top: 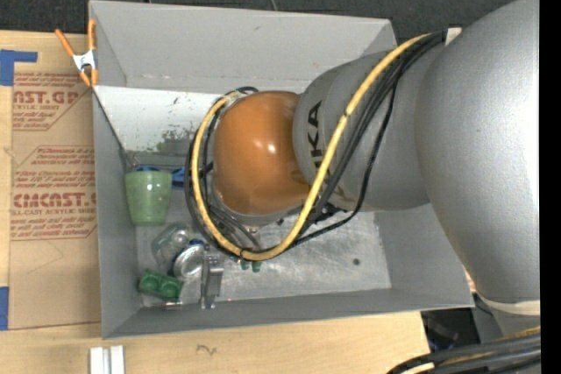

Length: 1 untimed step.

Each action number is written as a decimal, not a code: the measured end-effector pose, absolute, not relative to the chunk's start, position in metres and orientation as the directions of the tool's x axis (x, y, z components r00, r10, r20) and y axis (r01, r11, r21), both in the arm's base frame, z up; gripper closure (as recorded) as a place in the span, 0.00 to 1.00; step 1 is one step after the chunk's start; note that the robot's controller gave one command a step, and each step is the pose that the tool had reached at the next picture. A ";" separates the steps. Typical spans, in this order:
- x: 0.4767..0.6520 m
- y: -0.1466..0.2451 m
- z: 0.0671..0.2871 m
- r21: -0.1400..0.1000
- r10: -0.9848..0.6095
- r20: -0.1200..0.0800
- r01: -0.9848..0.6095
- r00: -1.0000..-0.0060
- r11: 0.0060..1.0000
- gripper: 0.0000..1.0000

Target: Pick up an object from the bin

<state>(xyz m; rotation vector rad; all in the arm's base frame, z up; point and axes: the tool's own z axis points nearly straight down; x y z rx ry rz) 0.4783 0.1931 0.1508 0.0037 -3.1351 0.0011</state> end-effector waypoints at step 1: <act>0.491 0.205 0.085 0.003 -0.113 -0.010 -0.113 -0.993 0.994 0.00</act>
Offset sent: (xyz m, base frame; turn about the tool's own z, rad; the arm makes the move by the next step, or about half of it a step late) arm 0.0105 0.0129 -0.0808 -0.1138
